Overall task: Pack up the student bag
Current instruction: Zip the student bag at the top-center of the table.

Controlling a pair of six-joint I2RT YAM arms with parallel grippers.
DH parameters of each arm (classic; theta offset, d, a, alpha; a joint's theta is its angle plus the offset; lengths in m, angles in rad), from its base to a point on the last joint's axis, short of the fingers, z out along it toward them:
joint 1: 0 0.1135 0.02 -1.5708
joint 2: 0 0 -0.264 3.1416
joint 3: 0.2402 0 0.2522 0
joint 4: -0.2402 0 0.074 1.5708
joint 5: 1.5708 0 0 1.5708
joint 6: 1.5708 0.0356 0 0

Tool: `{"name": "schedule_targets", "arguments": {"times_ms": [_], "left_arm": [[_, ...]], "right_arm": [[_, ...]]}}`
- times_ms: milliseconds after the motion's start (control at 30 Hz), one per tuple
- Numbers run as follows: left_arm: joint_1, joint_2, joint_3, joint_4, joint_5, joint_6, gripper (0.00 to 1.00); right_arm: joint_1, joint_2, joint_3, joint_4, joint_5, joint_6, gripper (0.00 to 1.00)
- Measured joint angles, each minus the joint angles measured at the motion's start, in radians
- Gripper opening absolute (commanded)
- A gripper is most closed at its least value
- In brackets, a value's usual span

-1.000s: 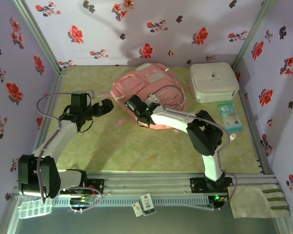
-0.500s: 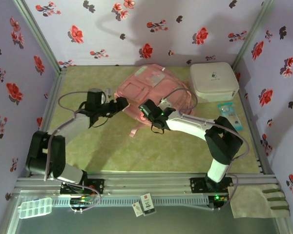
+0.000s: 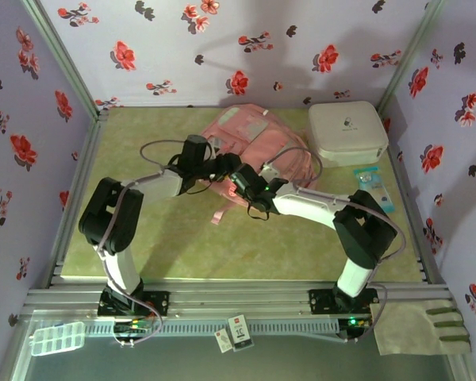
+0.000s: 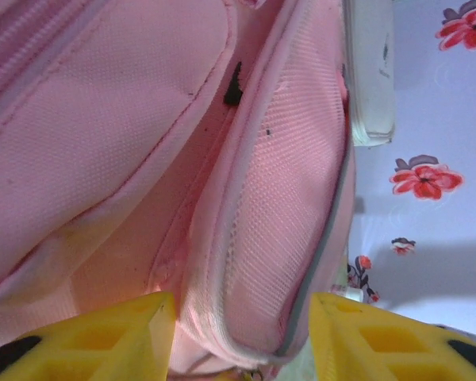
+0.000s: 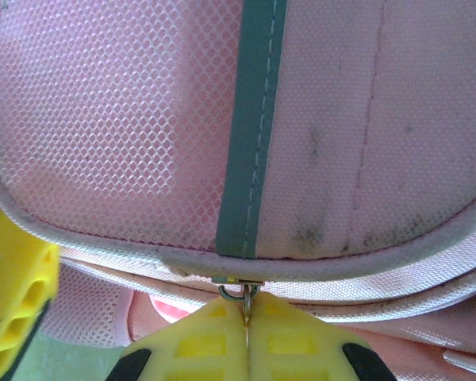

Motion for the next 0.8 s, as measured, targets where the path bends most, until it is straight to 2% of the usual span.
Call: {"name": "schedule_targets", "arguments": {"times_ms": [67,133,333,533,800], "left_arm": [[-0.005,0.008,0.012,-0.025,-0.016,0.005,0.44],[-0.008,0.017,0.026,-0.048,-0.023,0.014,0.36],[-0.009,0.046,0.064,-0.107,-0.037,0.046,0.02],[-0.006,0.047,0.071,-0.120,-0.034,0.064,0.00],[0.001,0.047,0.079,-0.141,-0.007,0.094,0.00]], "right_arm": [[-0.002,-0.006,-0.005,0.004,-0.003,-0.004,0.03],[-0.004,-0.008,-0.006,0.005,-0.006,-0.008,0.03],[-0.010,-0.010,-0.016,0.006,-0.006,-0.015,0.03],[-0.023,-0.065,-0.076,0.000,0.012,-0.023,0.04],[-0.086,-0.173,-0.154,-0.049,0.035,-0.079,0.06]]}}
